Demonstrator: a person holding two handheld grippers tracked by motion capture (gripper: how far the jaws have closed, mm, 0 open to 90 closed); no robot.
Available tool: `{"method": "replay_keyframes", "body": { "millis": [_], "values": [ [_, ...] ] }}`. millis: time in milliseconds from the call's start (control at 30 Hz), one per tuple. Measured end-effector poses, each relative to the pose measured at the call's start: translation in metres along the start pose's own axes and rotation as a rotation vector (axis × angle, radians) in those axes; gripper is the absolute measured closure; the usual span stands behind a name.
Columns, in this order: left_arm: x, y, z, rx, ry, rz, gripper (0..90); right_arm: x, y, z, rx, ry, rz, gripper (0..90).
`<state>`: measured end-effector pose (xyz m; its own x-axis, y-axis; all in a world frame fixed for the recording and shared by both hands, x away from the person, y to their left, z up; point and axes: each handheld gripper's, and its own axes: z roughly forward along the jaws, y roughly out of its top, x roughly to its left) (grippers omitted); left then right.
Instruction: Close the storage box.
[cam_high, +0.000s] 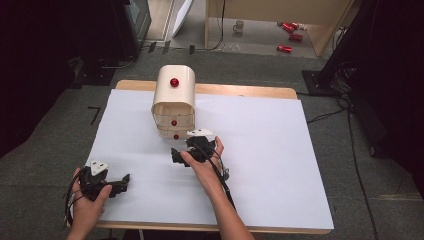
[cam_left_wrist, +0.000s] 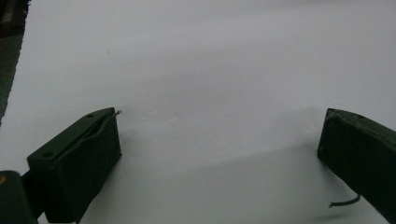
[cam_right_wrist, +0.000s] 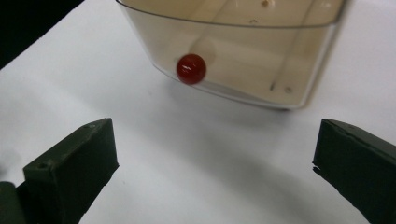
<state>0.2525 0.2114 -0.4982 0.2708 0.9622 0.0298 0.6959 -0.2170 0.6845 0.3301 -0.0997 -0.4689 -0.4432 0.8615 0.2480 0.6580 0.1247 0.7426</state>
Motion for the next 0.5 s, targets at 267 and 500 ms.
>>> {"method": "replay_keyframes", "body": {
  "millis": [267,500],
  "values": [
    [0.000,0.000,0.000,0.000,0.000,0.001,0.0,-0.014,-0.011,-0.014,0.010,-0.016,-0.005,0.0],
    [0.000,0.000,0.000,0.000,0.000,0.001,0.0,-0.024,-0.017,-0.025,0.009,-0.035,-0.004,0.0]
  ]
}}
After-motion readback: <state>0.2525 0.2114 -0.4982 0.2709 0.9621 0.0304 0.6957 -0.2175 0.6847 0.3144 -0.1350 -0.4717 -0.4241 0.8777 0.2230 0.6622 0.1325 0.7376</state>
